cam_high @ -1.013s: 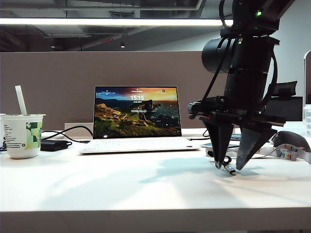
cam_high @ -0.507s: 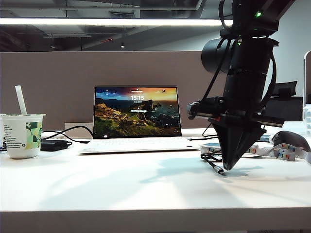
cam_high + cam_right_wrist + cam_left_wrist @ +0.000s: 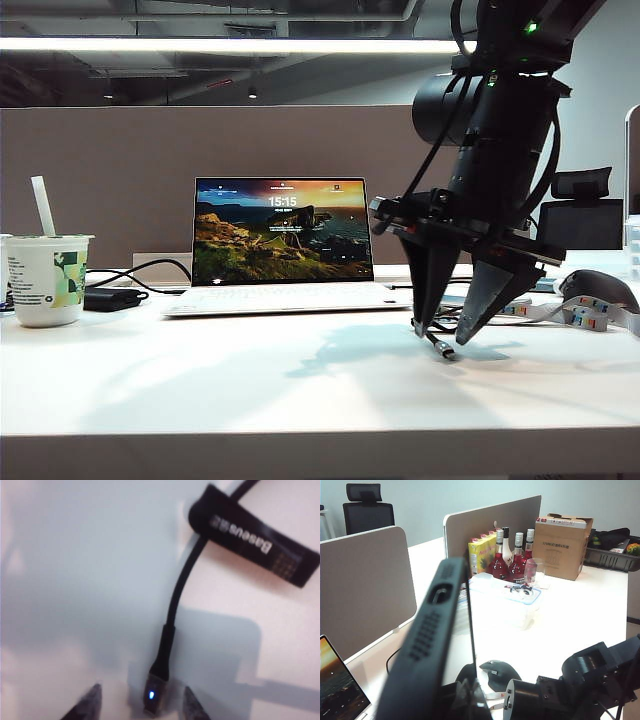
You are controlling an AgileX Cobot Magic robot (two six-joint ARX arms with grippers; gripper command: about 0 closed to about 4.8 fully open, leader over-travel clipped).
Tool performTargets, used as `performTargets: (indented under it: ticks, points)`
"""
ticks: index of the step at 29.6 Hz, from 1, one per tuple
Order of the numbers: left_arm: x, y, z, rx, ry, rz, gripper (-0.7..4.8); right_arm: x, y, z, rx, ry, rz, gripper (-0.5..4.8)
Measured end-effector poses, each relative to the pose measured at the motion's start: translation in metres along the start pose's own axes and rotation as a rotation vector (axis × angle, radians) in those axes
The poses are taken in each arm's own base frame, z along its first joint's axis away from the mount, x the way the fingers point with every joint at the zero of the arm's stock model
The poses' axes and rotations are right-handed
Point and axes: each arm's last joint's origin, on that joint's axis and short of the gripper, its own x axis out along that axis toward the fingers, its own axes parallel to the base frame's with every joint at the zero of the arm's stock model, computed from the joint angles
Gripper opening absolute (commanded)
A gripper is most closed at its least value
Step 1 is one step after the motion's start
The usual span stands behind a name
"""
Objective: Pick up the black phone, pick up the charger plug, insert the charger plug into the phone's charging port, and finally place the connected phone back on the desk.
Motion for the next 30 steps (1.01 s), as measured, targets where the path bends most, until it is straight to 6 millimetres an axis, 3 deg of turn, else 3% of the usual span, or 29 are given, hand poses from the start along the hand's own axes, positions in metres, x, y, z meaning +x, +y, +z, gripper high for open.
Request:
performTargets:
  ticks: [20, 22, 30]
  points:
    - [0.000, 0.000, 0.000, 0.000, 0.000, 0.000, -0.06, 0.000, 0.000, 0.004, 0.010, -0.038, -0.021, 2.36]
    - [0.000, 0.000, 0.000, 0.000, 0.000, 0.000, -0.06, -0.005, 0.002, 0.004, 0.014, -0.014, -0.026, 2.63]
    - [0.000, 0.000, 0.000, 0.000, 0.000, 0.000, -0.06, -0.024, 0.018, 0.019, -0.004, -0.087, -0.074, 2.65]
